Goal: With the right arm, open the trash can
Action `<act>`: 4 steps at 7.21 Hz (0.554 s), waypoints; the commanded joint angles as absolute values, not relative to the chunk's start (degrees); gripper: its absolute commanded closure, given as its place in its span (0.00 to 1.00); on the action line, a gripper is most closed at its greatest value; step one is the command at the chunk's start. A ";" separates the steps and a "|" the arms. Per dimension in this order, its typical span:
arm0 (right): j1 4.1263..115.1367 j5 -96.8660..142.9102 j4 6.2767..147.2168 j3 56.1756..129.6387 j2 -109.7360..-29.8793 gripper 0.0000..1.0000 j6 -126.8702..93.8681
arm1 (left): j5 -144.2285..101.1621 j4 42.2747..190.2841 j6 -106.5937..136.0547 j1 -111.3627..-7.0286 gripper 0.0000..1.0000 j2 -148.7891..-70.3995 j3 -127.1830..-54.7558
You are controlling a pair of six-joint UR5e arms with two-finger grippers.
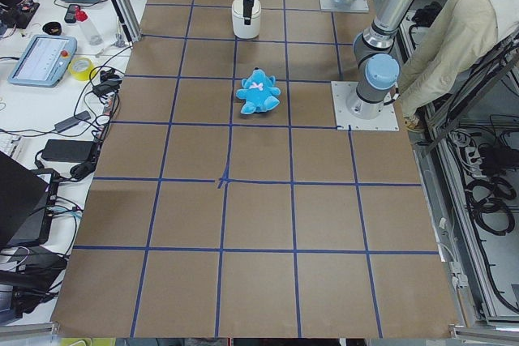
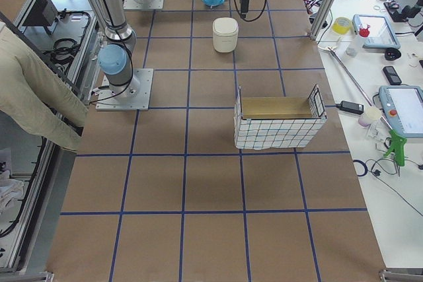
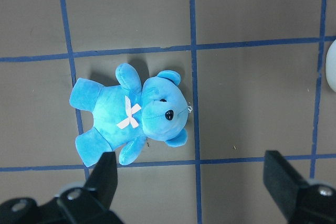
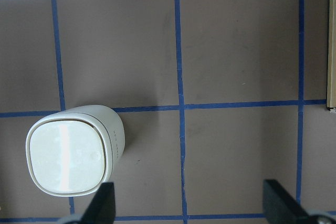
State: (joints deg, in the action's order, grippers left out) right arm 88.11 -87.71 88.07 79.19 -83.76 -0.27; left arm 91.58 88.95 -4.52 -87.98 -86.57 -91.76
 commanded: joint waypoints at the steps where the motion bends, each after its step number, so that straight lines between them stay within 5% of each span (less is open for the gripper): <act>1: 88.07 -87.63 88.07 79.19 -83.76 0.00 -0.26 | 91.58 88.95 -4.57 -87.98 0.00 -86.57 -91.76; 4: 89.20 -85.80 88.33 79.01 -83.59 0.00 -1.66 | 91.58 88.95 -4.48 -87.98 0.00 -86.57 -91.76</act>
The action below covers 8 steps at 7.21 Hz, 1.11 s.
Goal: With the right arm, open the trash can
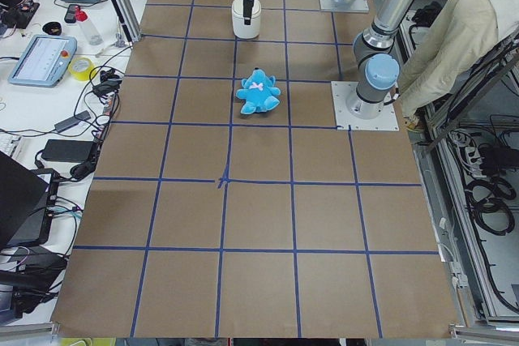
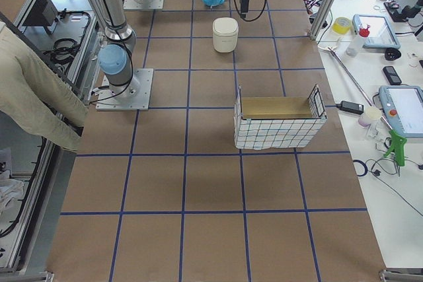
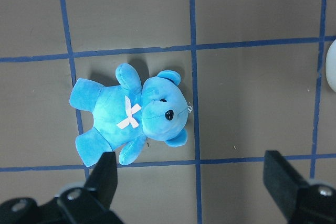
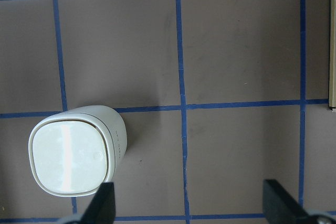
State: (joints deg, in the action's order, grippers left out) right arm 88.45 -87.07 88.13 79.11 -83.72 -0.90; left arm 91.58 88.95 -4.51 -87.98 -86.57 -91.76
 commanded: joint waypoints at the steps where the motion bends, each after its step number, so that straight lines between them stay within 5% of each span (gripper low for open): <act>1: 91.47 -82.56 89.03 79.10 -83.32 0.10 -7.59 | 91.58 88.95 -4.48 -87.98 0.00 -86.57 -91.76; 4: 101.84 -81.48 96.49 84.79 -82.62 1.00 -16.79 | 91.58 88.86 -4.48 -87.98 0.00 -86.57 -91.76; 8: 102.57 -75.51 102.89 88.66 -79.73 1.00 -16.44 | 91.58 88.95 -4.48 -87.98 0.00 -86.57 -91.76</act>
State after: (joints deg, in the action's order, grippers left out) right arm 102.44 -77.24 99.56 87.03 -81.06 -16.73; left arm 91.58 88.92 -4.49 -87.98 -86.56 -91.76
